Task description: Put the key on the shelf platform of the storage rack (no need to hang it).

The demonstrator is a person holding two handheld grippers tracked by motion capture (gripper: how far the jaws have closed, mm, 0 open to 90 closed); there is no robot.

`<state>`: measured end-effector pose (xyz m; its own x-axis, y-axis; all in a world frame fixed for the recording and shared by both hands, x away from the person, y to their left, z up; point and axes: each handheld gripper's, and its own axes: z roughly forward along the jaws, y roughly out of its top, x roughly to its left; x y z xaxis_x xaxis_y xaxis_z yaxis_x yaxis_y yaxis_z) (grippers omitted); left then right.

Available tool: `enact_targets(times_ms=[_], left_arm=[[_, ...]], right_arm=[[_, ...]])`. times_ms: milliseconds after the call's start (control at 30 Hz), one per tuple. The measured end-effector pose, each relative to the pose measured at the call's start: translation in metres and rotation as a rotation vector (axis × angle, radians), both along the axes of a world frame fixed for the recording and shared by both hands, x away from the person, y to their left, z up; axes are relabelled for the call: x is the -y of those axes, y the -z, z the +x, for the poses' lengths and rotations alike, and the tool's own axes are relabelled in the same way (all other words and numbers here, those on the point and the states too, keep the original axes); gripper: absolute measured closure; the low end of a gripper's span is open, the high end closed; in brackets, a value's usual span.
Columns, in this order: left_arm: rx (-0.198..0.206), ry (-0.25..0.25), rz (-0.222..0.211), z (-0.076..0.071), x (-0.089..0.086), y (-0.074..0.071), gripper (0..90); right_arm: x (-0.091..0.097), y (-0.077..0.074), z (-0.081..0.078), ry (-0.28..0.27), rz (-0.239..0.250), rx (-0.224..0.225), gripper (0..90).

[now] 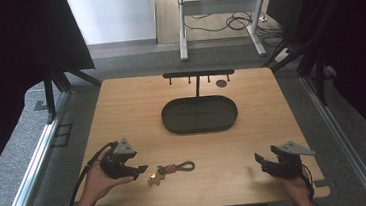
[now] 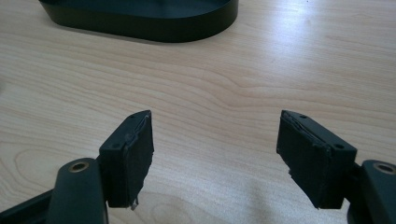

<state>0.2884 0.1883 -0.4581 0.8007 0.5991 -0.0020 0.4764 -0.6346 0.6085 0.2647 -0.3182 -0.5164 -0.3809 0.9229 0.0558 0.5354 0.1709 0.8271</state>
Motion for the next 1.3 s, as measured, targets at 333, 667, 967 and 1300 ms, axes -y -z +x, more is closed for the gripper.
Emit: enact_targets(times_ms=[333,667,967,1300], left_arm=[[-0.016,0.075,0.038,0.009,0.014,-0.013,34.6],[-0.013,0.151,0.089,0.017,0.031,-0.026,34.9],[-0.015,0.218,0.128,0.024,0.05,-0.03,37.9],[-0.059,0.294,0.205,0.032,0.072,-0.018,43.8]], right_arm=[[0.001,0.002,-0.003,0.015,-0.009,-0.007,28.2],[0.003,0.002,-0.006,0.014,-0.013,-0.008,28.8],[0.001,0.005,-0.006,0.007,-0.024,-0.019,29.0],[0.002,0.007,-0.005,0.006,-0.029,-0.027,29.2]])
